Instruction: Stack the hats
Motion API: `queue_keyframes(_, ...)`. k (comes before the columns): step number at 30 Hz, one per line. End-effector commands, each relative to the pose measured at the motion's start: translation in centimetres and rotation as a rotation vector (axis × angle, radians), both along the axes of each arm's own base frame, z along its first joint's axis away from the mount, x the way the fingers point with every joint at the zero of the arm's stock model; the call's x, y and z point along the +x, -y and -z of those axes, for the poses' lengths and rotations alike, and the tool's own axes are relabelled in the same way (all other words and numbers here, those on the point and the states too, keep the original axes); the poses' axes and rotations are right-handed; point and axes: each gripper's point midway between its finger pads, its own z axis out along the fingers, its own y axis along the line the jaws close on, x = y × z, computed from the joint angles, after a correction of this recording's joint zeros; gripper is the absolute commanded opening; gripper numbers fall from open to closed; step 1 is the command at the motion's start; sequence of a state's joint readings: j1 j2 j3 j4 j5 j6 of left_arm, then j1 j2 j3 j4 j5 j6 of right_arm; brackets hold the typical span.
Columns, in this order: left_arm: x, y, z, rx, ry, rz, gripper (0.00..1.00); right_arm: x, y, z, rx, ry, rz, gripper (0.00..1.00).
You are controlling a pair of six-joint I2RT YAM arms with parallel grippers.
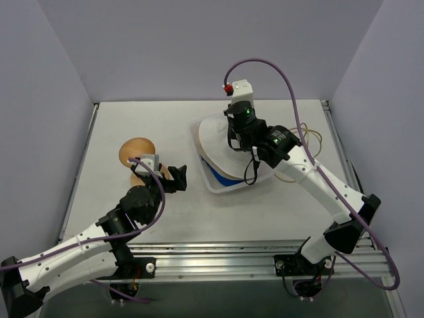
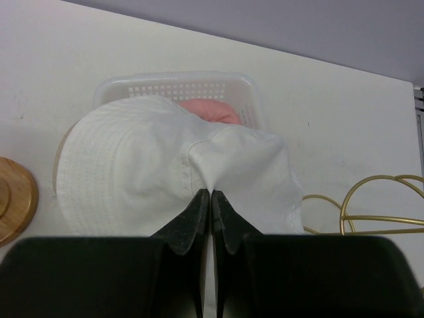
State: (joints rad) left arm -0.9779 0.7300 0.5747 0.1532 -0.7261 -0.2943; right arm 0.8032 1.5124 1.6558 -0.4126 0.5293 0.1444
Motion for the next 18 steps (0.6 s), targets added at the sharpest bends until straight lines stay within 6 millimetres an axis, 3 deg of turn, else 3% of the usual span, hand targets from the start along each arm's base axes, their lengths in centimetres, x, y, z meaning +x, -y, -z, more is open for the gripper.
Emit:
queue_keyframes(1, 0.3, 0.2, -1.9, -0.038, 0.012, -0.005, 0.95, 0.3, -0.1, -1.0, -0.004, 0.01, -0.001, 0.0)
queue_keyframes(2, 0.3, 0.2, -2.0, -0.038, 0.012, -0.005, 0.95, -0.4, 0.7, -3.1, 0.038, 0.059, 0.003, 0.0)
queue_keyframes(3, 0.2, 0.2, -2.1, -0.04, 0.013, -0.002, 0.95, -0.3, 0.0, -4.4, 0.102, 0.101, -0.046, 0.0)
queue_keyframes(11, 0.4, 0.5, -1.8, -0.038, 0.012, 0.006, 0.95, 0.3, -1.2, -2.0, 0.141, 0.025, -0.138, 0.0)
queue_keyframes(13, 0.5, 0.6, -1.6, -0.032, 0.006, 0.006, 0.95, 0.8, 0.0, -1.4, 0.086, 0.02, -0.039, 0.0)
queue_keyframes(16, 0.7, 0.4, -1.3, -0.018, -0.003, -0.015, 0.95, 0.5, -0.2, -2.7, 0.11, 0.028, -0.026, 0.0)
queue_keyframes(18, 0.8, 0.4, -1.1, -0.016, -0.005, -0.017, 0.95, -0.2, -0.2, -5.6, 0.178, 0.072, -0.05, 0.0)
